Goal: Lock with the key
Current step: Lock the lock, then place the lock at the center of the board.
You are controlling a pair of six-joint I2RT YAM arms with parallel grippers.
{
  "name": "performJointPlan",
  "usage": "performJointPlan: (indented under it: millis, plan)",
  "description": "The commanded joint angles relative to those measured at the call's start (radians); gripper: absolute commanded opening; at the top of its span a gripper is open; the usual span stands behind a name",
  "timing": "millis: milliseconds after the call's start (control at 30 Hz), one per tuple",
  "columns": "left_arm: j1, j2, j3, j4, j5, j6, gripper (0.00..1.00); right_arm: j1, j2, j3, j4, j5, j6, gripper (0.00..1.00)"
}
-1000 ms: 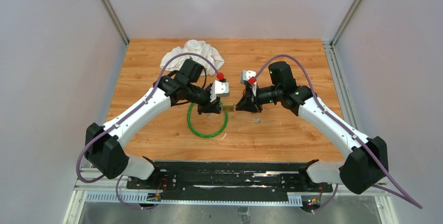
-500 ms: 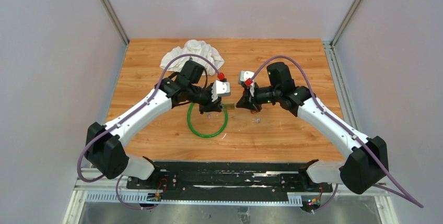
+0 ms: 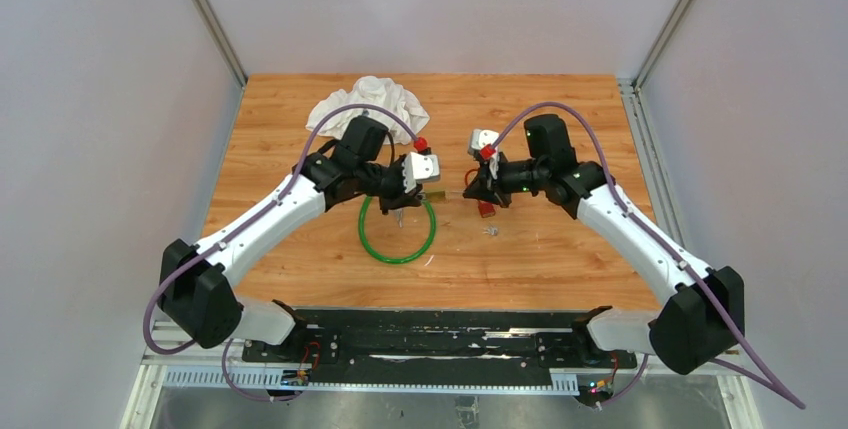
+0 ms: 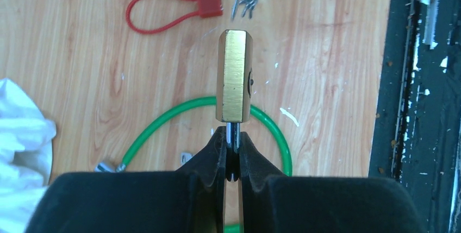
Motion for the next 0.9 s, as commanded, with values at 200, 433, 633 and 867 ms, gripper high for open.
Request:
performJointPlan:
  millis: [200, 433, 633, 867]
  plan:
    - [0.063, -0.025, -0.024, 0.068, -0.087, -0.099, 0.01, -0.142, -0.074, -0.035, -0.05, 0.026, 0.009, 0.01]
    - [0.08, 0.139, 0.042, 0.144, -0.157, -0.274, 0.01, -0.121, -0.045, -0.139, 0.006, 0.017, 0.107, 0.01]
    - [0.081, 0.392, 0.181, 0.142, -0.066, -0.411, 0.03, -0.075, -0.032, -0.209, 0.136, 0.129, 0.224, 0.01]
    - [0.082, 0.638, 0.355, 0.098, 0.012, -0.51, 0.02, -0.056, 0.059, -0.217, 0.192, 0.159, 0.332, 0.01]
